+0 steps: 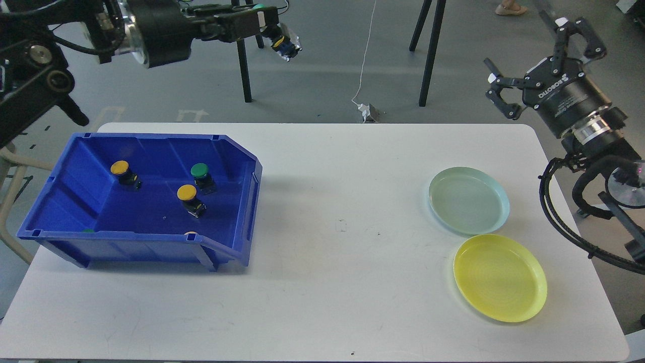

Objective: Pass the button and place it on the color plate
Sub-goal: 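Lift the green button with the left gripper and raise it high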

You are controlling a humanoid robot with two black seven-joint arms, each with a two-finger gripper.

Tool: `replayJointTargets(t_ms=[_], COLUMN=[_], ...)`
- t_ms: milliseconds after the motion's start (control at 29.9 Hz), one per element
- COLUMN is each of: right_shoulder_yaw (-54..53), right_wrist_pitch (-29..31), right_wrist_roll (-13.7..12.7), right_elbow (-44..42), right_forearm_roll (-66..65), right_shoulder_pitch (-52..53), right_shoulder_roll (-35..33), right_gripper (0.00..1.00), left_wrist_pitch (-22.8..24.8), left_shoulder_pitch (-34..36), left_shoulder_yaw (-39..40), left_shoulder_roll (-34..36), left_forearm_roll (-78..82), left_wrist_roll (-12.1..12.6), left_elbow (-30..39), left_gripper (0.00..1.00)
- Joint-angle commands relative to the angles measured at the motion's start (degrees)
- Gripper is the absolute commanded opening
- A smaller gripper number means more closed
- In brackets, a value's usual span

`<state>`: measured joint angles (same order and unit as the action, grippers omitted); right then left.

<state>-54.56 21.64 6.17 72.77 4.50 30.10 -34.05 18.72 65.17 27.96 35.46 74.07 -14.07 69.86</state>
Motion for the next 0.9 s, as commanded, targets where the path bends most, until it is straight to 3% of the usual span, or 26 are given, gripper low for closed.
replayJointTargets(t_ms=[0,167,569,870], right_shoulder_yaw=[-0.3,0.1,5.5,6.0], right_wrist_pitch=[-4.5,-6.1,-6.9,-7.1], right_wrist_roll=[0.8,1.6,1.6,1.6], right_elbow=[6.9,7.6,5.6,5.5], right_forearm_roll=[-6.2,-8.2,-9.1,-10.9], right_shoulder_pitch=[-2.6,-2.2,4.4,4.4], right_shoulder_roll=[0.7,3.1,11.3,11.7], right_gripper=[0.94,0.95,0.94,0.92], left_wrist_pitch=[-4.3,-8.1,-7.9,-7.8], left_shoulder_pitch=[-2.0,-4.2,-4.9,-4.4], left_shoulder_yaw=[0.3,1.4,1.3,1.4], left_shoulder_roll=[-6.6,-12.0,-15.2,-16.0], left_forearm_roll=[-2.9,-3.1,-2.9,-2.9], left_wrist_roll=[-0.3,-0.4,0.2,0.2], left_elbow=[-2.4,-3.1,-3.7,-3.8], left_gripper=[0.28,0.27,0.24,0.24])
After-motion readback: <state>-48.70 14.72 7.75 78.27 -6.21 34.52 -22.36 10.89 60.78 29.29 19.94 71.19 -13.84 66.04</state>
